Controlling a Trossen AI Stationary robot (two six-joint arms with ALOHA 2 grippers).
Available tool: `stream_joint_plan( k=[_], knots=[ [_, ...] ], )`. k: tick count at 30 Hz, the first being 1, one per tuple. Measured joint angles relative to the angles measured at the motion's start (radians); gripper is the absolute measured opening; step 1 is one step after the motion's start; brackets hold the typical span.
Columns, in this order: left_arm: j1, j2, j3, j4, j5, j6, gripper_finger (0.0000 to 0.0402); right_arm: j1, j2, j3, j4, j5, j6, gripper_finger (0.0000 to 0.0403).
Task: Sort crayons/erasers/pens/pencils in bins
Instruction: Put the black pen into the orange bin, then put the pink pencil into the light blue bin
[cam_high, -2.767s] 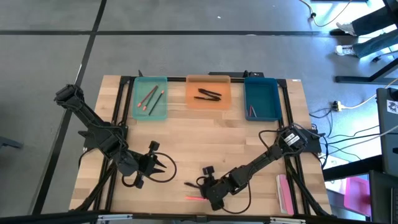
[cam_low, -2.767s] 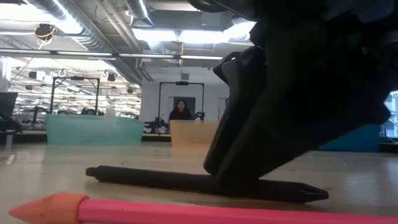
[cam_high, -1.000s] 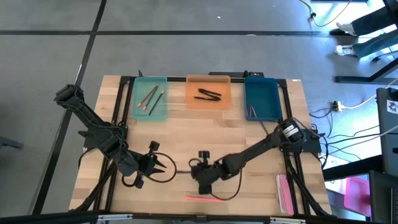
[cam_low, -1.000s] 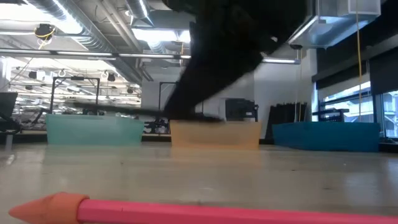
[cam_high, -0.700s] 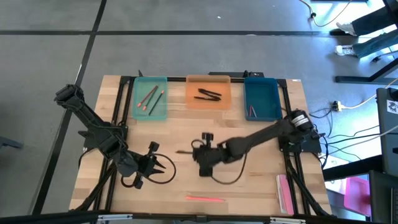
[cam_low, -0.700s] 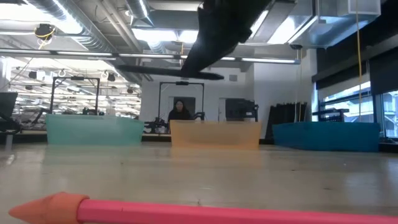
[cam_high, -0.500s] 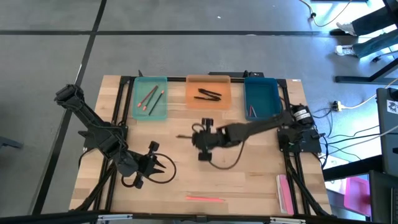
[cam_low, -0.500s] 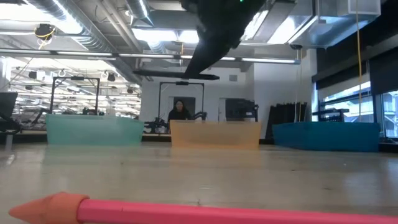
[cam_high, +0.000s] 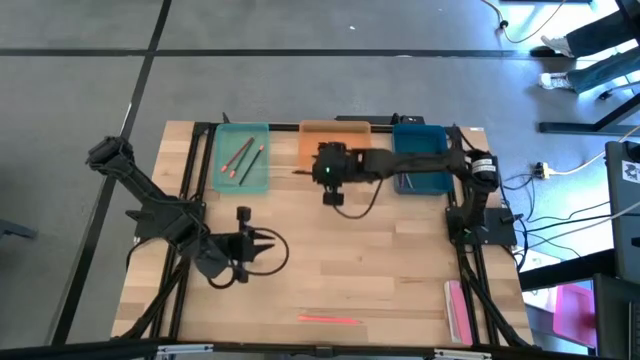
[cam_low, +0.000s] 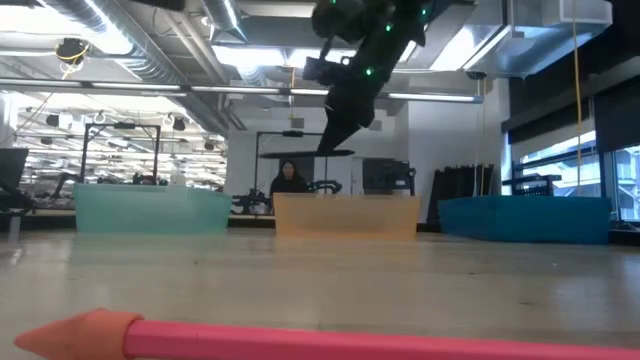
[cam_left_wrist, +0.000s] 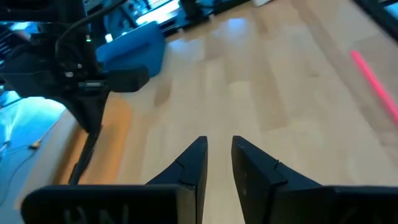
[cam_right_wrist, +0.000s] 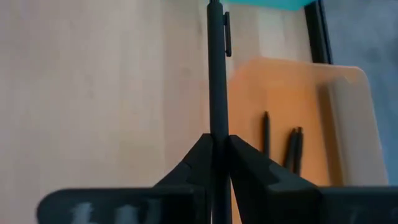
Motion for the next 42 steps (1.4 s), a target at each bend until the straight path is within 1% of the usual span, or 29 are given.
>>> stream_joint_plan(
  k=[4,8,17,19,22,26,29,32,35,42],
  knots=[
    [0.038,0.0,0.0,-0.01,-0.005,0.0,0.0065,-0.079,0.0,0.0,-0.002,-0.036,-0.048,0.0045],
    [0.078,0.0,0.0,-0.033,-0.006,0.0,0.0065,-0.151,0.0,0.0,-0.007,-0.04,-0.095,0.0046],
    [0.211,0.0,0.0,-0.06,-0.006,0.005,0.0065,-0.313,0.016,-0.008,-0.018,-0.23,-0.146,0.0046],
    [0.238,0.0,0.0,-0.066,-0.006,0.006,0.0065,-0.338,0.037,-0.009,-0.024,-0.251,-0.15,0.0046],
    [0.272,0.0,0.0,-0.102,-0.006,0.007,0.0065,-0.371,0.061,-0.009,-0.016,-0.254,-0.15,0.0046],
    [0.308,0.0,0.0,-0.144,-0.006,0.006,0.0065,-0.401,0.099,-0.009,-0.017,-0.277,-0.152,0.0046],
    [0.328,0.0,0.0,-0.153,-0.006,0.006,0.0065,-0.414,0.104,-0.009,-0.012,-0.299,-0.148,0.0046],
    [0.348,0.0,0.0,-0.153,-0.005,0.007,0.0065,-0.417,0.108,-0.009,-0.007,-0.298,-0.144,0.0049],
    [0.362,0.0,0.0,-0.163,-0.005,0.007,0.0065,-0.417,0.108,-0.009,0.019,-0.298,-0.144,0.0059],
    [0.369,0.0,0.0,-0.172,-0.004,0.007,0.0065,-0.417,0.108,-0.009,0.018,-0.298,-0.142,0.0093]
  ],
)
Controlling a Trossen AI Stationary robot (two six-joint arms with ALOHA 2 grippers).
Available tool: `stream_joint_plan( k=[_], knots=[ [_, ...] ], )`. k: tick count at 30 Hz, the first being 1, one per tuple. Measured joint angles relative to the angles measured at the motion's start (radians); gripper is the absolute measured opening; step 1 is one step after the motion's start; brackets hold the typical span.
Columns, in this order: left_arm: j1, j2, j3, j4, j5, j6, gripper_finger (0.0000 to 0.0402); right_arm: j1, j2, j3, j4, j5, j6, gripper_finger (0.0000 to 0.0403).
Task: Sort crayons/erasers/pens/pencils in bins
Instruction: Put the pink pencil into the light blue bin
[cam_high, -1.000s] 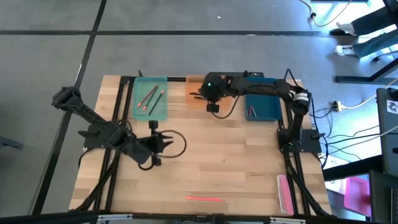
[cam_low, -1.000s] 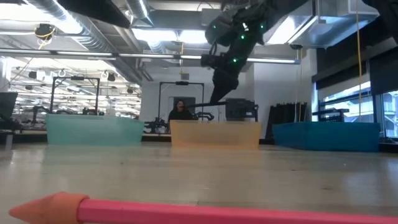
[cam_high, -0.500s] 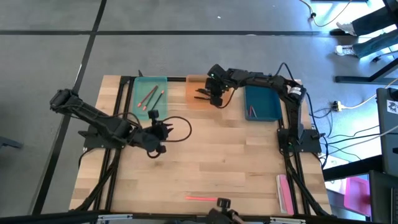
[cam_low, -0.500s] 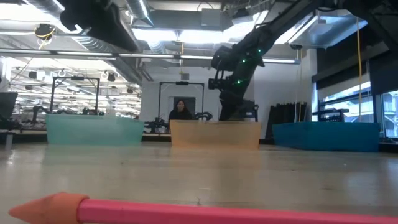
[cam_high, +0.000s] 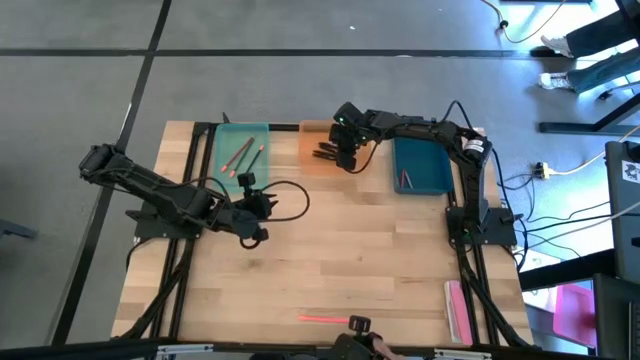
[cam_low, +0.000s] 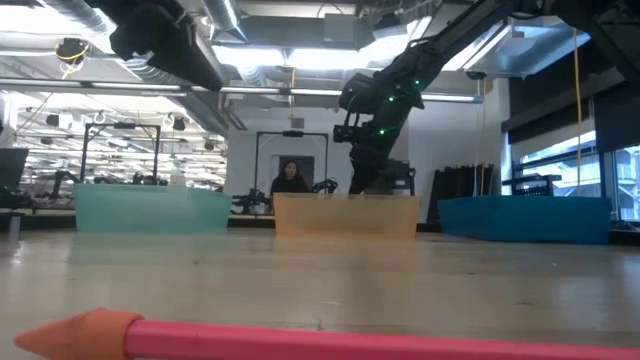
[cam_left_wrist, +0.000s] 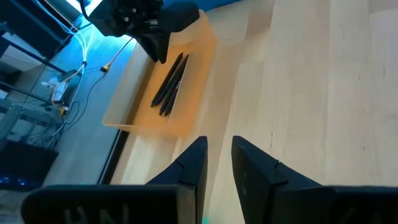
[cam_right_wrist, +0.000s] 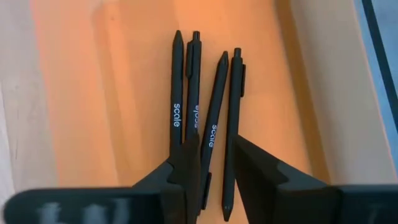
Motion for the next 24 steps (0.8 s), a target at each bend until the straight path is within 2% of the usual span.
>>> stream_joint_plan(
  k=[9,12,17,24],
  knots=[
    [0.0,0.0,0.0,0.0,0.02,-0.035,0.0065,0.002,-0.018,0.034,-0.055,0.007,0.029,0.0112],
    [0.0,0.0,0.0,0.0,0.063,-0.037,0.0065,0.025,-0.05,0.053,-0.115,0.013,0.014,0.0112],
    [-0.001,0.0,0.0,-0.003,0.128,-0.056,0.0065,0.127,-0.115,0.055,-0.197,0.01,0.017,0.0112],
    [-0.005,0.0,0.0,-0.017,0.351,-0.028,0.0065,0.343,-0.175,0.055,-0.283,0.007,0.062,0.0113]
  ],
)
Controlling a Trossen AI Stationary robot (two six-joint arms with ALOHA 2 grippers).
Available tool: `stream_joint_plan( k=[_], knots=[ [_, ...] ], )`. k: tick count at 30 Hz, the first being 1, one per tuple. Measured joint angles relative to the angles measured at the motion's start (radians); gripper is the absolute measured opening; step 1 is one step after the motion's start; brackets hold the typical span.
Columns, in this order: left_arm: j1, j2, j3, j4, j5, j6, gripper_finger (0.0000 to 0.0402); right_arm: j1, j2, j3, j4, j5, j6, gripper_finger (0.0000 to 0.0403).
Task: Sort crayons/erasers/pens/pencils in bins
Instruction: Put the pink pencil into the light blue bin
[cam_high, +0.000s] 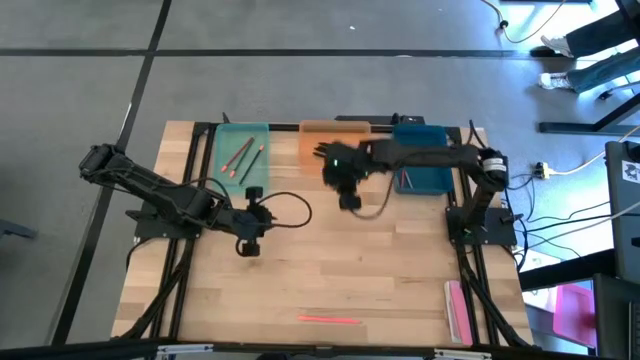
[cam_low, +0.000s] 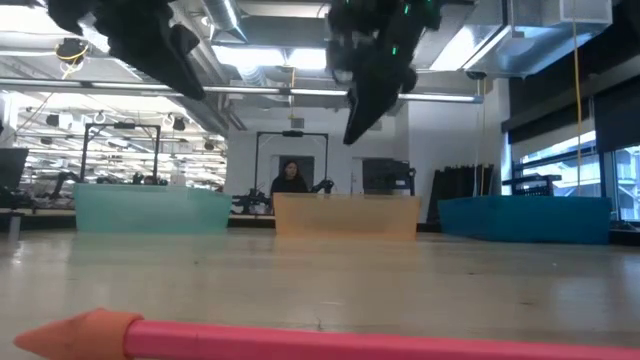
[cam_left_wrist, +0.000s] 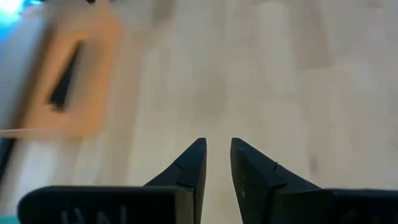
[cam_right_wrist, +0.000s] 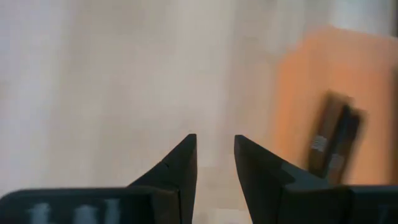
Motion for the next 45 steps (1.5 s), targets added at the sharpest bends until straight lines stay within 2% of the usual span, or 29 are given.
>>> stream_joint_plan(
  k=[6,10,19,23,27,34,37,45],
  knots=[
    [-0.032,0.0,0.0,0.001,0.164,0.001,0.0065,0.201,-0.035,0.0,-0.037,0.005,0.135,0.0113],
    [-0.066,0.0,0.0,0.019,0.257,-0.005,0.0065,0.332,-0.04,0.0,-0.042,0.071,0.226,0.0113],
    [-0.177,0.013,0.0,0.113,0.266,-0.042,0.0065,0.591,-0.04,0.0,-0.049,0.192,0.432,0.0113],
    [-0.243,0.05,0.0,0.182,0.201,-0.043,0.0065,0.676,-0.04,0.0,-0.049,0.245,0.499,0.0113],
    [-0.279,0.082,0.0,0.23,0.157,-0.076,0.0065,0.74,-0.04,0.0,-0.047,0.299,0.577,0.0113],
    [-0.275,0.107,0.0,0.297,0.176,-0.202,0.0065,0.817,-0.04,0.0,-0.038,0.371,0.694,0.0113],
    [-0.27,0.114,0.0,0.293,0.215,-0.239,0.0069,0.839,-0.04,0.0,-0.032,0.394,0.72,0.0113],
    [-0.268,0.22,0.0,0.345,0.217,-0.31,0.0087,0.857,-0.04,0.0,-0.032,0.395,0.794,0.0113]
  ],
)
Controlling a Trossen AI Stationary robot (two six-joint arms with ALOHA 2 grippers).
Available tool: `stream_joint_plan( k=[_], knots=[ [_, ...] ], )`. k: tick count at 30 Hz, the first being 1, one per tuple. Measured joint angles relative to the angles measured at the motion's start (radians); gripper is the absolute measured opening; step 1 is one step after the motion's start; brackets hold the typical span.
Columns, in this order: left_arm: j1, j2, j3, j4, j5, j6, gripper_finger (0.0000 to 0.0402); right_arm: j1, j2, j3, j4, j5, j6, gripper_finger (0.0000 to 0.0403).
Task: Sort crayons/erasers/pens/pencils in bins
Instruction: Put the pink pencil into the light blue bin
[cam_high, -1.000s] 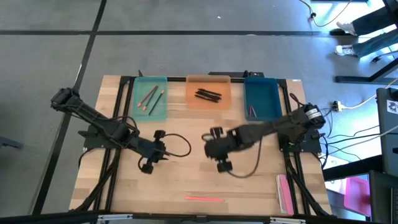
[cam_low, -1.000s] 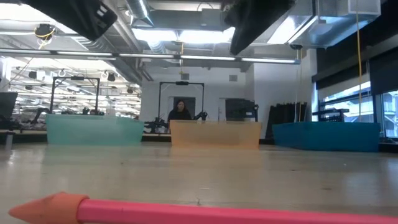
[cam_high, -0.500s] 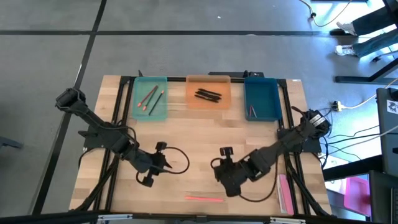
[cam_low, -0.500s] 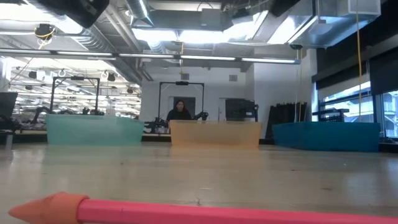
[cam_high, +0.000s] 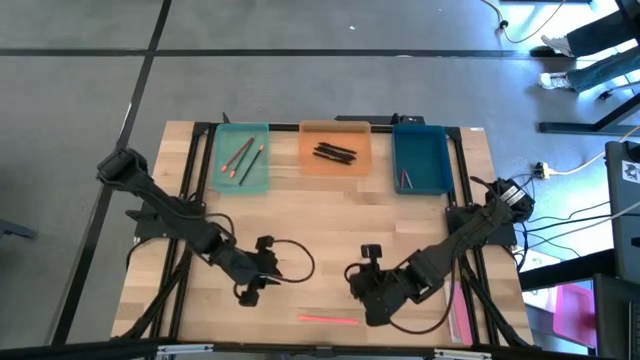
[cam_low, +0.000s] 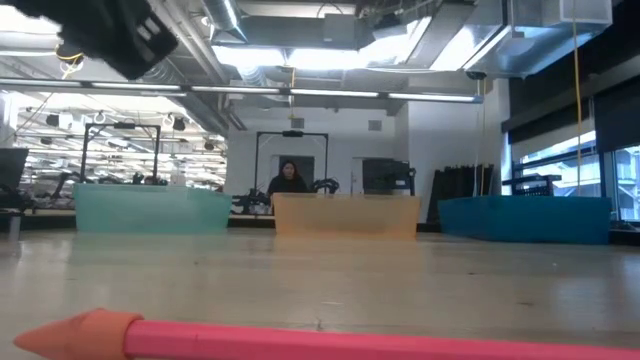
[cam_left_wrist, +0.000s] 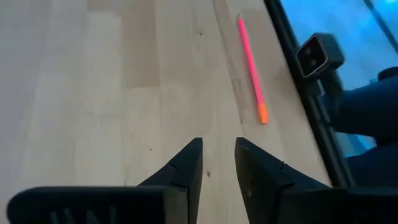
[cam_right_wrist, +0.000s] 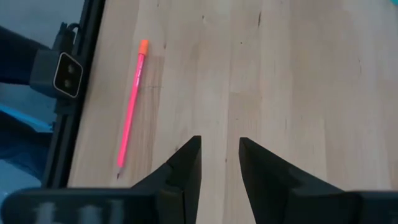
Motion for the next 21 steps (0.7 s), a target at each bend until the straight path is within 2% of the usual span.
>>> stream_joint_plan(
  k=[2,8,13,21],
  knots=[
    [-0.008,0.04,0.0,0.021,0.018,0.018,0.0086,0.0,0.0,0.0,0.0,0.001,0.01,0.0113],
    [-0.065,0.169,0.0,0.15,0.023,0.227,0.0086,0.0,0.0,0.0,0.0,0.002,0.007,0.0113],
    [-0.085,0.225,0.0,0.249,0.019,0.23,0.0083,0.0,0.0,0.0,0.008,0.002,0.009,0.0113],
    [-0.071,0.228,0.0,0.318,-0.002,0.212,0.0083,0.0,0.0,0.0,0.008,0.002,0.009,0.0113]
  ],
)
